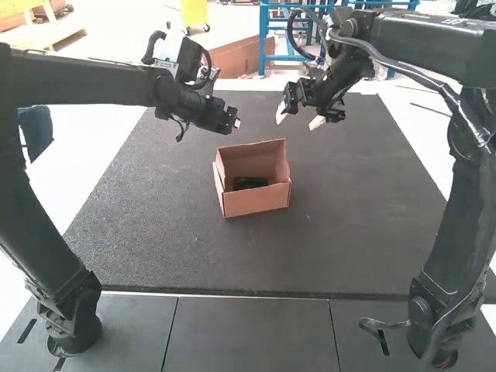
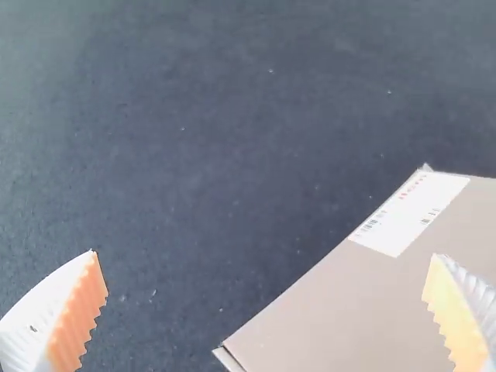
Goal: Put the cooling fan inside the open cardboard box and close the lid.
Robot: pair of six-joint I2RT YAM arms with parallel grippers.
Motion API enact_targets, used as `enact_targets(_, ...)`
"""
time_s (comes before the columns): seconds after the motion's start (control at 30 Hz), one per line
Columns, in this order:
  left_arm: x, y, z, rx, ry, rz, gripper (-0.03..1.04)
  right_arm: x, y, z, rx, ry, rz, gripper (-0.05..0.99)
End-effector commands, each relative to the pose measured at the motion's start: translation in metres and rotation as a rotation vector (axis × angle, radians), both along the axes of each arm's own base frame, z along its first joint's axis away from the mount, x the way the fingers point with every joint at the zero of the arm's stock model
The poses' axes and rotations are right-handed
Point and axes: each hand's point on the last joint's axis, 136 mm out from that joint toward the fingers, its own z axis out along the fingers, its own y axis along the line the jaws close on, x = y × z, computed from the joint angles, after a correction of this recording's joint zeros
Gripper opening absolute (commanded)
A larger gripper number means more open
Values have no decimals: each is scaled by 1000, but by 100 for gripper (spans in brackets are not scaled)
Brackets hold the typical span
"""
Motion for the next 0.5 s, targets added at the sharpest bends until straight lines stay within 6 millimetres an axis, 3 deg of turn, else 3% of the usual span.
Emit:
enact_targets(0.0, 5, -10, 12, -16, -19, 2, 97, 14, -28, 21, -28, -102, -60, 92)
enact_targets(0.27, -12, -19, -16, 43, 50, -31, 97, 36, -86, 43, -78, -261, -211, 92)
enact_targets(0.47, -37, -18, -51, 102, 157, -59, 97, 26, -97, 32, -33, -220, -236, 92)
